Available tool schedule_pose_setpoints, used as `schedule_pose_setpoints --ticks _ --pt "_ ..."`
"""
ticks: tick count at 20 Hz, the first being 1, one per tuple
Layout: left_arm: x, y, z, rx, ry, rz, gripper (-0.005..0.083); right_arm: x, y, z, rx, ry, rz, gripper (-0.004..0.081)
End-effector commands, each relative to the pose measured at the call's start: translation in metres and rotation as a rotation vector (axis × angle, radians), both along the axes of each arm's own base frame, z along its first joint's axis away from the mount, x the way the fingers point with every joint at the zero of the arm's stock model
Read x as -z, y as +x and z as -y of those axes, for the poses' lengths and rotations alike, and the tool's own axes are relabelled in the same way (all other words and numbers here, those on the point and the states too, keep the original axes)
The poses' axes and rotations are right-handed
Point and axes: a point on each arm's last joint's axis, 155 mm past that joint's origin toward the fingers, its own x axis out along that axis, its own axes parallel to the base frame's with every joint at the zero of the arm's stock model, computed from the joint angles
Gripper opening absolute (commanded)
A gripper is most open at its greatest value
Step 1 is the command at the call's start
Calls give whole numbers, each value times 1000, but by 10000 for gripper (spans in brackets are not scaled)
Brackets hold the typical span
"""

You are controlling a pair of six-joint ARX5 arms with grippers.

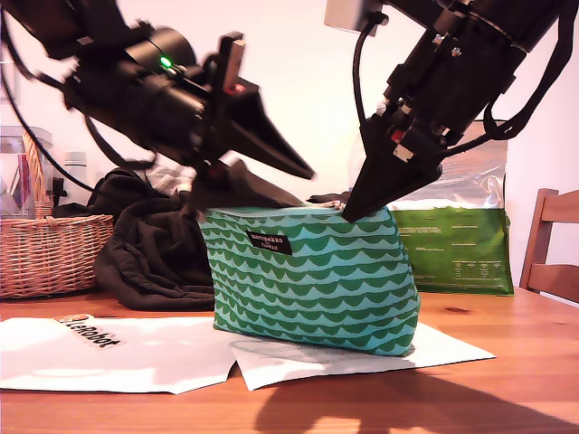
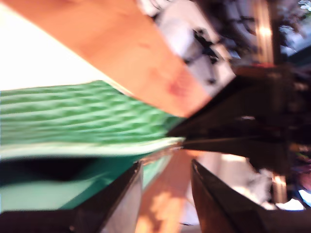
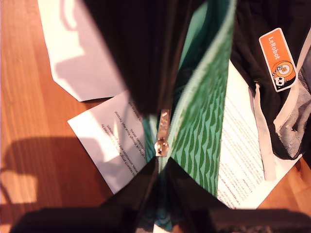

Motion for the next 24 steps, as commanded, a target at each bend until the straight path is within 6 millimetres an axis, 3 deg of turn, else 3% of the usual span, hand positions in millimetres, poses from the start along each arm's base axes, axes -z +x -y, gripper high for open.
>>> schedule_pose_setpoints --ticks 1,7,13,24 --pt "5 3 1 -3 -2 -16 272 11 -4 0 -5 -14 -22 -11" --pt "4 8 1 -15 -7 -4 272 11 -4 0 -5 -14 -22 -11" --pt "9 29 -16 -100 26 -7 272 11 -4 0 -6 -13 -22 -11" --pt "9 17 -2 -54 2 -23 272 8 -2 -2 -6 -4 -9 -11"
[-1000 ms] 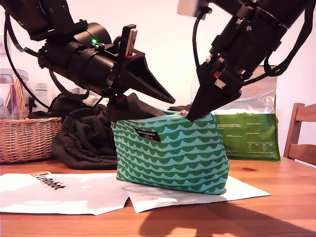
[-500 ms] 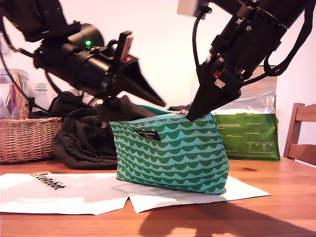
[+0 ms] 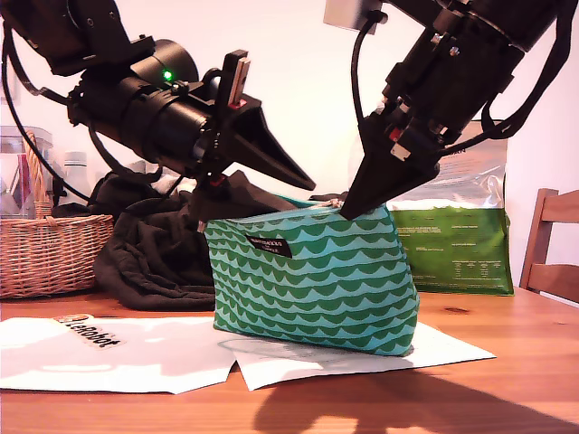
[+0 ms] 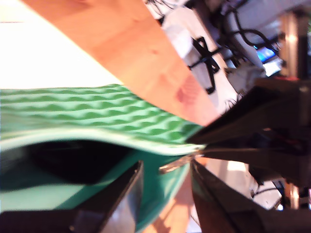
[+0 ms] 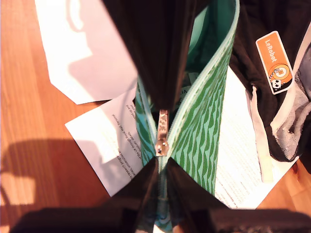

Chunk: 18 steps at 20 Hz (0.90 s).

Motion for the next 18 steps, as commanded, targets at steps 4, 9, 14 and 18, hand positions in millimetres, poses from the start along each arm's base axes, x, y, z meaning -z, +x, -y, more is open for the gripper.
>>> schedule_pose_setpoints --ticks 4,9,14,18 --pt "23 3 3 1 11 -62 272 11 -3 0 -6 -12 -20 -11" --pt "7 -8 11 70 -89 -101 271 11 -4 0 -6 -13 -20 -11" --pt "3 -11 11 86 -109 -107 266 11 -4 0 -5 -12 -21 -11" --pt "3 -10 12 86 -112 -99 139 11 -4 0 -6 -12 -20 -11"
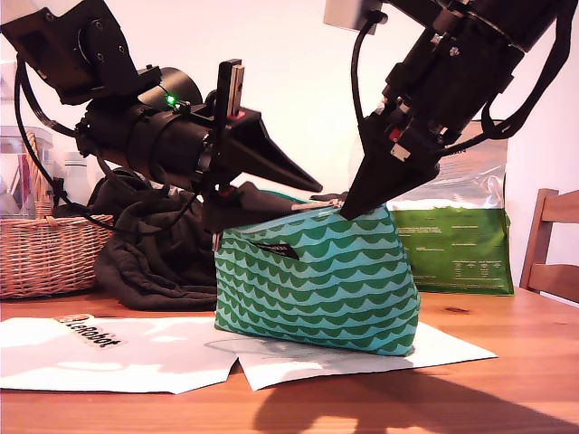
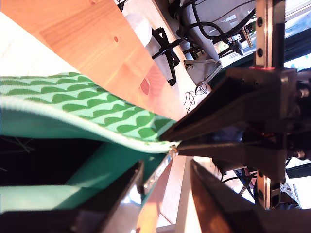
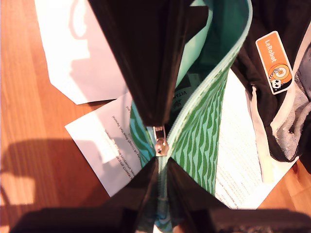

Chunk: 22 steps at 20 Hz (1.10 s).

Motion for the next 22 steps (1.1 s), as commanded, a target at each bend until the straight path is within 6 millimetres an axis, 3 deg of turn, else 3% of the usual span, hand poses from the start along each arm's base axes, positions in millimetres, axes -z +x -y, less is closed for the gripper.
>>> schedule_pose_setpoints --ticks 1,5,11,22 --pt "1 2 2 4 -8 6 106 11 -4 0 -6 -12 -20 -11" --pt "0 3 2 4 -11 15 -24 11 -4 0 -6 -12 -20 -11" --pt "0 9 -4 -15 -12 8 -24 11 -3 1 -4 -16 -20 -11" --pt "1 34 -40 -102 -8 -19 -24 14 -1 8 24 -45 -16 -11"
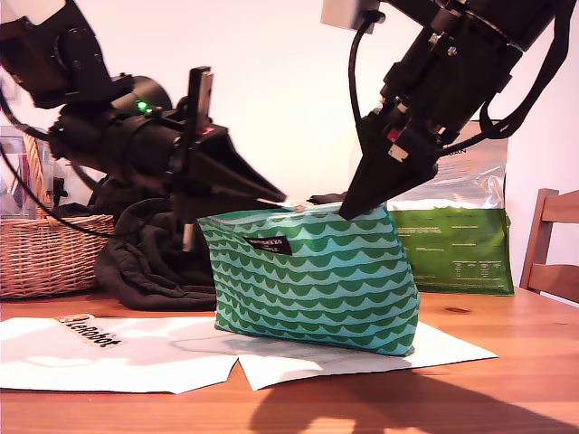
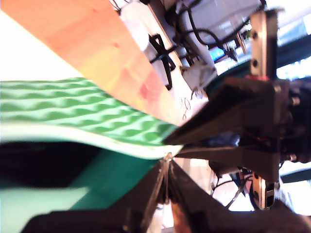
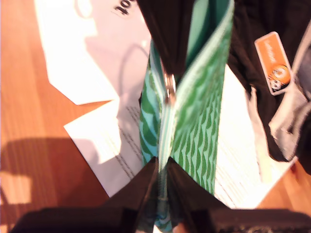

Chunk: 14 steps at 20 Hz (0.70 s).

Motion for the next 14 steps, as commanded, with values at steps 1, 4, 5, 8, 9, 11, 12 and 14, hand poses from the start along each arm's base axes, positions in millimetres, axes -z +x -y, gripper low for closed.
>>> schedule_pose_setpoints --ticks 1,4,5,8,9,11,12,14 --pt "1 9 -8 -22 2 12 -24 14 -3 6 11 -36 -26 -11" --pt "-3 19 -19 -56 -1 27 -24 17 0 14 40 -64 -25 -11" --pt "-5 22 -24 -69 -3 34 -24 18 0 16 45 -68 -26 -11" --pt "-13 35 -41 -118 -8 56 -24 19 4 24 73 -89 -21 -11" --pt "-16 40 -48 -136 -10 63 -24 20 5 27 81 -96 -21 -11" --pt "-19 48 -60 -169 -12 73 -23 20 8 30 95 -105 -14 -11" --pt "-20 52 -66 -187 -11 74 -24 20 10 32 106 -115 -6 -11" --pt "-21 59 -75 -211 -11 78 -23 19 11 34 114 -122 0 -11"
